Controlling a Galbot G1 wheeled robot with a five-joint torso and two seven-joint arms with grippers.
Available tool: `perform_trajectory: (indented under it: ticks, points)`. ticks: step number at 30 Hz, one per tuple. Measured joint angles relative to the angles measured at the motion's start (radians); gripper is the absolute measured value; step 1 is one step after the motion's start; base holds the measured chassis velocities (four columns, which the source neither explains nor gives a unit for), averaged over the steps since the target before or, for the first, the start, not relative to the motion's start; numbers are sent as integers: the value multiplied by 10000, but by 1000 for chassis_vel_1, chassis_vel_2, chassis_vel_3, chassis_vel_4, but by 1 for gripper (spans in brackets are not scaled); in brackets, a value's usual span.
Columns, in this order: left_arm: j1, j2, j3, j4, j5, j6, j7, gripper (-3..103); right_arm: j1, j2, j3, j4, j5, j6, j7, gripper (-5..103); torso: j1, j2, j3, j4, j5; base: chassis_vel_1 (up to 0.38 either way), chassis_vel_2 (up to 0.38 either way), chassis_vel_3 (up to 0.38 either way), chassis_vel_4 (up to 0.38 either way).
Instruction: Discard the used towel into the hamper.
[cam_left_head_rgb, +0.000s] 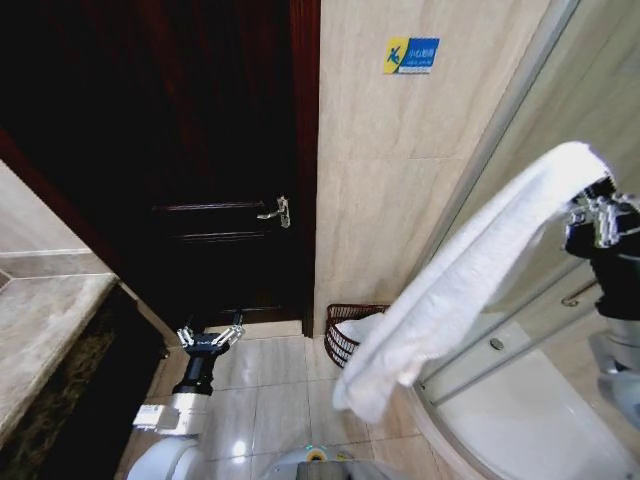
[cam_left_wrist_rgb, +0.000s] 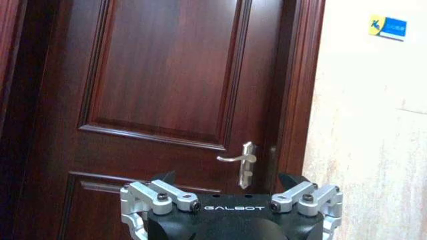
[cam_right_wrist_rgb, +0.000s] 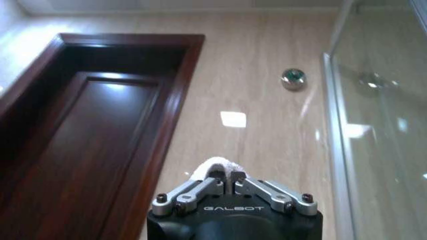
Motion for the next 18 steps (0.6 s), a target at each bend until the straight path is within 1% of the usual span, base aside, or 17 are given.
perform_trajectory:
  ticks: [1,3,4,5,6,7,8,10,12,15,16,18]
  points:
    - [0,0,0,0,0,0,0,100,145,-191,-2,0,23,-47,-14,4,-1,0,0,-2,3,72,-82,-70,39]
    - [1,0,0,0,0,0,0,100,238,-276,-9,0,35,-77,-15,4,-1,0,0,-1,-2,51,-82,-70,28]
    - [1,0,0,0,0,0,1,100,498,-495,-32,2,73,-157,4,4,-2,1,-1,-1,0,0,0,0,0]
    - [1,0,0,0,0,0,1,100,498,-495,-32,2,73,-157,4,4,-2,1,-1,-1,0,0,0,0,0]
    - [1,0,0,0,0,0,0,100,663,-653,-37,3,101,-215,39,4,-2,1,-1,-1,-1,0,0,0,0]
    - [1,0,0,0,0,0,0,100,788,-802,-40,4,133,-268,108,4,1,0,0,0,-2,-16,25,56,-15]
    - [1,0,0,0,0,0,0,100,788,-802,-40,4,133,-268,108,4,1,0,0,0,-2,-16,25,56,-15]
    - [0,0,0,0,0,0,0,100,1024,-1164,-51,-69,180,-296,270,4,6,-4,0,0,0,-80,91,81,-36]
    - [-1,0,0,0,0,0,0,100,1070,-1245,-52,-102,191,-296,305,4,7,-5,1,0,-1,-94,109,106,-115]
    - [-3,0,0,0,0,0,0,100,1377,-1711,-38,-416,236,-322,385,4,22,-14,6,2,4,-84,89,109,-99]
    - [-3,0,0,0,0,0,0,100,1377,-1711,-38,-416,236,-322,385,4,22,-14,6,2,4,-66,85,109,-77]
    - [-3,0,0,0,0,0,1,100,1680,-2079,-41,-759,304,-323,401,4,19,-15,4,2,-2,-62,15,44,-48]
